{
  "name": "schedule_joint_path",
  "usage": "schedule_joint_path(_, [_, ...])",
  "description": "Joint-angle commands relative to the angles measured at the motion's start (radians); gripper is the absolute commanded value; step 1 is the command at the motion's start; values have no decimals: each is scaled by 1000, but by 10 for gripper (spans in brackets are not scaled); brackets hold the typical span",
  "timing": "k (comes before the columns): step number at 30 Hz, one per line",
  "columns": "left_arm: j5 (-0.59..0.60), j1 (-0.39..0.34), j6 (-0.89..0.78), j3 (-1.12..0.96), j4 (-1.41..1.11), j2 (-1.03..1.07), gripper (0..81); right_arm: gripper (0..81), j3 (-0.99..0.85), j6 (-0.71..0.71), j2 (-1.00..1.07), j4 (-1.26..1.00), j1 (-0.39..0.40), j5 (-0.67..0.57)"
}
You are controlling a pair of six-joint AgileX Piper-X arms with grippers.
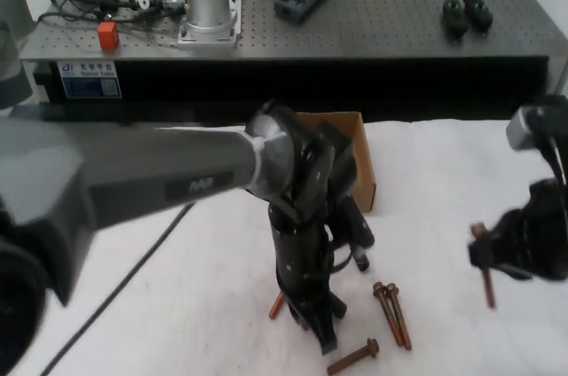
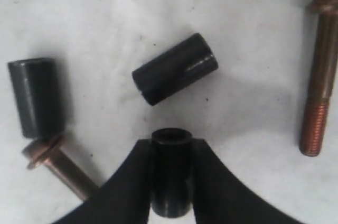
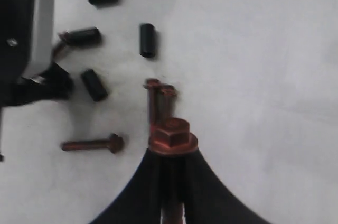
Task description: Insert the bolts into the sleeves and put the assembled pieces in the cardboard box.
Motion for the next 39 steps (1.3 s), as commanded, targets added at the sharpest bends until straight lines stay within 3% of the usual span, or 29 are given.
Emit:
schedule_joint_path(1, [44, 6, -92, 7, -13, -83, 6, 4, -1, 51, -10, -56, -4, -110])
schedule_joint_path(7, [149, 19, -323, 278, -388, -360, 6, 4, 52, 346, -10, -429, 23, -318])
schedule_joint_path(10, [271, 19, -450, 446, -635, -484, 6, 4, 118, 524, -20, -736, 93, -318])
schedule_joint_path(15, [354, 19, -585, 669, -1030, -631, 6, 4, 189, 730, -26, -1084, 183, -249])
schedule_joint_path(19, [386, 19, -653, 747, -1246, -682, 6, 4, 190, 741, -26, -1093, 214, -244])
schedule_joint_path(32, [429, 19, -659, 750, -1269, -687, 6, 4, 190, 665, -26, -1002, 221, -302])
schedule_joint_path(39, [449, 19, -659, 750, -1287, -687, 6, 4, 190, 589, -26, -916, 284, -320])
